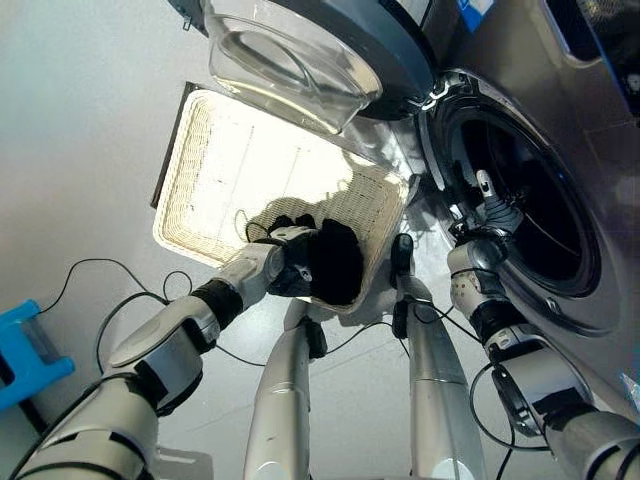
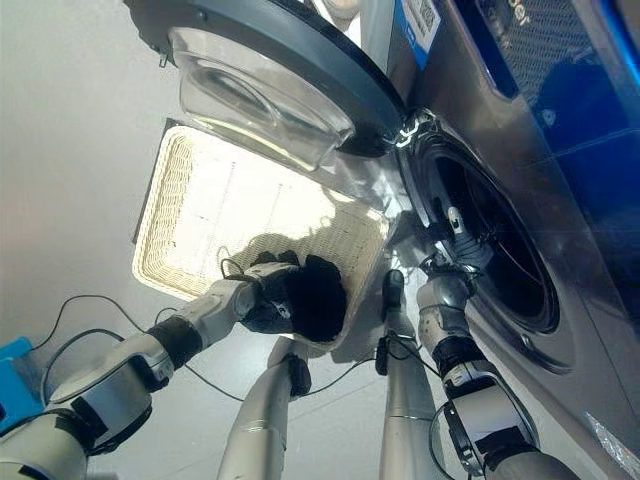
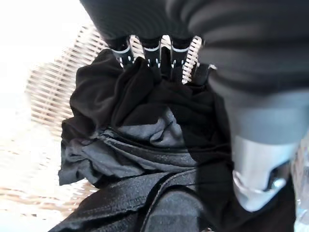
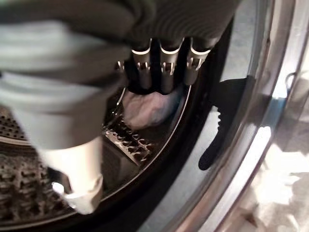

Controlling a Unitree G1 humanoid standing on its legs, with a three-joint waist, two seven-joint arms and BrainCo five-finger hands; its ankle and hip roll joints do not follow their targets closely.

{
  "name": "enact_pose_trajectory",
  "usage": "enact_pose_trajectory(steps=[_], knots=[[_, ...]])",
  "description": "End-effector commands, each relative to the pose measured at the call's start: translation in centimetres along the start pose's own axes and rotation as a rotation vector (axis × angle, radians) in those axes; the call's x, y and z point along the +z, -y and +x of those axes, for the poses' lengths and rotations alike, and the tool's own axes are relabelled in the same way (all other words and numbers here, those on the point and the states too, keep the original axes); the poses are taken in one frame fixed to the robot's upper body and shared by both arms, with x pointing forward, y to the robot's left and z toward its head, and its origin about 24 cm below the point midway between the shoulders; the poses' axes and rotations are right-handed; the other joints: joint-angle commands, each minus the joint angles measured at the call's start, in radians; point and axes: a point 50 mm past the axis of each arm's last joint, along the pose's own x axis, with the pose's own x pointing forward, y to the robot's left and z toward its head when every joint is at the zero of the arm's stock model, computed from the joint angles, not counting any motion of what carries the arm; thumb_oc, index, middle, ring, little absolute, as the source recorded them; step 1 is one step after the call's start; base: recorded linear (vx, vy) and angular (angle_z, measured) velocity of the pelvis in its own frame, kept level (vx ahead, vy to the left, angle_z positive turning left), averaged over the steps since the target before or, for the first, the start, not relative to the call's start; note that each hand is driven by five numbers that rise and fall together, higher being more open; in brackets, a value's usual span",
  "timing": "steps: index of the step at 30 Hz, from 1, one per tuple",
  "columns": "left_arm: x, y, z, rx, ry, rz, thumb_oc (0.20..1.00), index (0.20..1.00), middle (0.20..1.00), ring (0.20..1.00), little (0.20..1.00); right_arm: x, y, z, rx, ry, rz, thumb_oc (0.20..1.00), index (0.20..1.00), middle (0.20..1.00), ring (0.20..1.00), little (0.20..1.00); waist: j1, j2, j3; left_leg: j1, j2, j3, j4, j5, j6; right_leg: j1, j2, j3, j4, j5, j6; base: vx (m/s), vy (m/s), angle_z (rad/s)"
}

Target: Put the clothes into the washing machine.

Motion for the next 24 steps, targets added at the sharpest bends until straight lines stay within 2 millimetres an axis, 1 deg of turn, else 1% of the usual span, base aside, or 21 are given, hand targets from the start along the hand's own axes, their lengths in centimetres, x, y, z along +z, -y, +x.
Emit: enact_pose_trajectory(steps=[1, 2, 4, 5, 7, 10, 14, 17, 22, 24], knots=[[-0.8, 0.3, 0.2, -0.061, -0.099, 0.096, 1.000, 1.000, 1.000, 1.000, 1.000, 1.1, -0.8, 0.1, 0.013, 0.049, 0.102, 1.000, 1.000, 1.000, 1.000, 1.000, 0.009, -0.021, -0.018, -0.033, -0.016, 0.069, 0.086, -0.084, -0.067, 0.016, 0.033, -0.033, -0.025, 0.042, 0.113, 0.00, 0.000, 0.00], [-1.0, 0.4, 0.4, -0.089, -0.135, 0.138, 1.000, 1.000, 1.000, 1.000, 1.000, 1.0, -0.9, 0.0, 0.013, 0.037, 0.121, 1.000, 1.000, 1.000, 1.000, 1.000, 0.007, -0.024, -0.018, -0.034, -0.015, 0.071, 0.075, -0.078, -0.069, 0.015, 0.035, -0.032, -0.029, 0.045, 0.115, 0.00, 0.000, 0.00], [-1.0, 0.4, 0.4, -0.095, -0.139, 0.145, 1.000, 1.000, 1.000, 1.000, 1.000, 1.0, -0.9, 0.0, 0.012, 0.034, 0.125, 1.000, 1.000, 1.000, 1.000, 1.000, 0.007, -0.024, -0.018, -0.034, -0.015, 0.071, 0.072, -0.076, -0.069, 0.015, 0.036, -0.032, -0.030, 0.046, 0.115, 0.00, 0.000, 0.00], [-0.9, 0.7, 0.6, -0.128, -0.165, 0.197, 1.000, 1.000, 1.000, 1.000, 1.000, 0.7, -1.2, 0.0, 0.012, 0.021, 0.144, 1.000, 1.000, 1.000, 1.000, 1.000, 0.004, -0.027, -0.018, -0.037, -0.013, 0.073, 0.056, -0.067, -0.071, 0.010, 0.039, -0.030, -0.035, 0.049, 0.117, 0.00, 0.000, 0.00], [-1.0, 0.9, 0.7, -0.145, -0.182, 0.222, 1.000, 1.000, 1.000, 1.000, 1.000, 0.5, -1.3, -0.2, 0.015, 0.013, 0.157, 1.000, 1.000, 1.000, 1.000, 1.000, 0.003, -0.031, -0.018, -0.038, -0.013, 0.072, 0.042, -0.061, -0.072, 0.007, 0.042, -0.028, -0.039, 0.053, 0.119, -0.02, -0.010, -0.01], [-0.8, 0.6, 0.9, -0.159, -0.234, 0.307, 1.000, 1.000, 1.000, 1.000, 1.000, 0.3, -1.7, -0.3, 0.019, -0.007, 0.202, 1.000, 1.000, 1.000, 1.000, 1.000, 0.002, -0.039, -0.018, -0.041, -0.011, 0.076, 0.005, -0.041, -0.077, 0.002, 0.049, -0.028, -0.056, 0.064, 0.125, -0.03, -0.025, -0.01], [-0.6, 0.7, 1.0, -0.166, -0.269, 0.319, 1.000, 1.000, 1.000, 1.000, 1.000, 0.1, -1.9, -0.5, 0.016, -0.018, 0.239, 1.000, 1.000, 1.000, 1.000, 1.000, 0.002, -0.046, -0.018, -0.047, -0.012, 0.070, -0.017, -0.029, -0.079, -0.005, 0.053, -0.027, -0.069, 0.074, 0.130, -0.03, -0.042, 0.03], [-0.1, 0.6, 1.1, -0.151, -0.289, 0.333, 1.000, 1.000, 1.000, 1.000, 1.000, 0.2, -2.3, -0.7, 0.011, -0.015, 0.282, 1.000, 1.000, 1.000, 1.000, 1.000, 0.004, -0.054, -0.018, -0.055, -0.014, 0.065, -0.041, -0.016, -0.083, -0.010, 0.057, -0.030, -0.088, 0.086, 0.134, -0.02, -0.031, 0.02], [0.3, 0.6, 1.2, -0.148, -0.305, 0.325, 1.000, 1.000, 1.000, 1.000, 1.000, 0.3, -2.6, -0.9, 0.011, -0.015, 0.311, 1.000, 1.000, 1.000, 1.000, 1.000, 0.005, -0.060, -0.018, -0.066, -0.016, 0.057, -0.046, -0.012, -0.085, -0.020, 0.058, -0.032, -0.091, 0.090, 0.136, 0.00, 0.000, 0.00], [0.6, 0.7, 1.3, -0.152, -0.298, 0.307, 1.000, 1.000, 1.000, 1.000, 1.000, 0.2, -2.5, -1.0, -0.005, -0.032, 0.355, 1.000, 1.000, 1.000, 1.000, 1.000, 0.004, -0.064, -0.018, -0.075, -0.015, 0.057, -0.049, -0.008, -0.086, -0.030, 0.058, -0.035, -0.093, 0.096, 0.136, -0.01, -0.035, 0.05]])
